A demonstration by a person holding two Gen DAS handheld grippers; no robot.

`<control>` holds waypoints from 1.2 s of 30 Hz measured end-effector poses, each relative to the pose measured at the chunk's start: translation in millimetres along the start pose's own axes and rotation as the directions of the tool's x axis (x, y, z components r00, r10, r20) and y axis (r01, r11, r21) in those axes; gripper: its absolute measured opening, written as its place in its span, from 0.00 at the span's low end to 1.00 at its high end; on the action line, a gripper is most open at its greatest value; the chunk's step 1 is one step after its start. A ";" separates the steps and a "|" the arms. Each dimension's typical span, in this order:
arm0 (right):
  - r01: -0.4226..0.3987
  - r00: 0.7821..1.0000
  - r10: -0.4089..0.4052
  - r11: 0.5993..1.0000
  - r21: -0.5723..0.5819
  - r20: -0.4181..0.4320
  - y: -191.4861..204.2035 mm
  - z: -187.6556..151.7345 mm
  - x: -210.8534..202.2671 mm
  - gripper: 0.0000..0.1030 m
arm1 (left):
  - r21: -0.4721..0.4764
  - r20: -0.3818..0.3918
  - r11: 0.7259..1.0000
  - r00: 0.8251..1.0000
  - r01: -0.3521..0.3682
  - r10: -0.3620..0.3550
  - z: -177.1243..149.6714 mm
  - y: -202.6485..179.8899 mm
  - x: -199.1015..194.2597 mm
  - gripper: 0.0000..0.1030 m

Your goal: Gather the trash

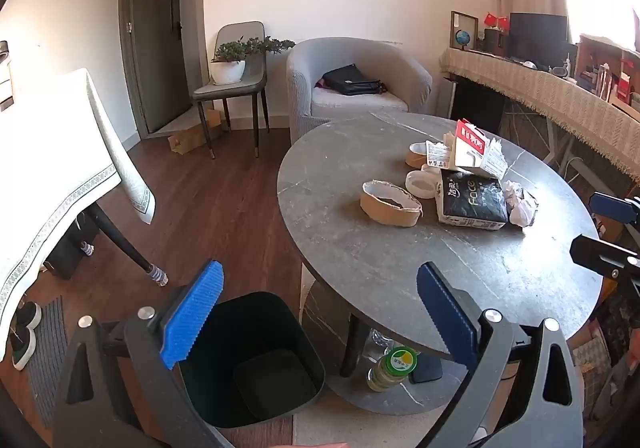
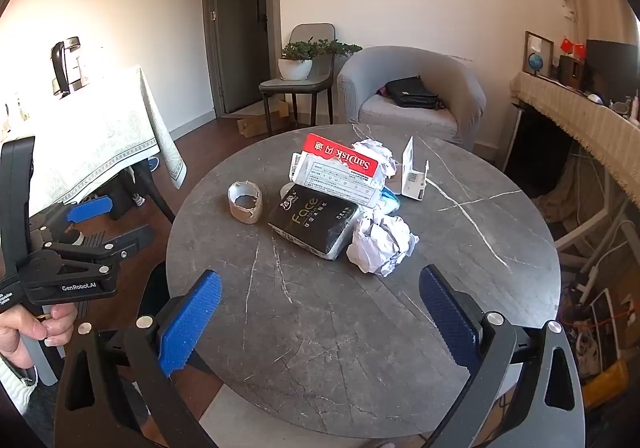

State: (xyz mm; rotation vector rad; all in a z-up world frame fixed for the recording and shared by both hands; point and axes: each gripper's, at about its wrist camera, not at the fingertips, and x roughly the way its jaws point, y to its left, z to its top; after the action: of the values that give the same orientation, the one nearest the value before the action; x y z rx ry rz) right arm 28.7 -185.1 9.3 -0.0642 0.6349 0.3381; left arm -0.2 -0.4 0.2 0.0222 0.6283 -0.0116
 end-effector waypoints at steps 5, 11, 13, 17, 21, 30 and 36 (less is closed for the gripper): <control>-0.001 1.000 0.001 1.000 0.002 -0.007 0.7 0.4 0.7 0.97 | -0.002 0.004 1.000 1.000 0.000 0.000 -0.1 -1.9 0.4 0.96; 0.001 1.000 -0.001 1.000 0.003 -0.010 0.6 1.3 -0.5 0.97 | -0.010 0.007 1.000 1.000 0.005 -0.005 1.0 2.8 -2.3 0.96; 0.000 1.000 0.000 1.000 0.003 -0.009 0.0 1.3 -1.3 0.97 | -0.012 0.008 1.000 1.000 0.006 -0.006 2.3 4.2 -4.3 0.96; 0.002 1.000 -0.002 1.000 0.002 -0.008 0.1 0.7 -1.9 0.97 | -0.015 0.008 1.000 1.000 0.007 -0.007 2.7 4.6 -3.9 0.96; 0.002 1.000 -0.002 1.000 0.004 -0.005 1.8 0.6 0.9 0.97 | -0.016 0.009 1.000 1.000 0.007 -0.007 2.7 4.2 -4.2 0.96; 0.003 1.000 -0.003 1.000 0.002 -0.005 1.5 0.8 -0.2 0.97 | -0.020 0.009 1.000 1.000 0.009 -0.009 3.4 4.7 -4.3 0.96; 0.003 1.000 -0.003 1.000 0.004 -0.003 0.8 1.1 -2.3 0.97 | -0.019 0.011 1.000 1.000 0.008 -0.008 3.6 4.5 -4.2 0.96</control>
State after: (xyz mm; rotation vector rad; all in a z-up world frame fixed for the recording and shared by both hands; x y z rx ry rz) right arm 27.3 -184.8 11.6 -0.0619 0.6384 0.3344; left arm -1.4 4.0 5.6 0.0013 0.6171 -0.0134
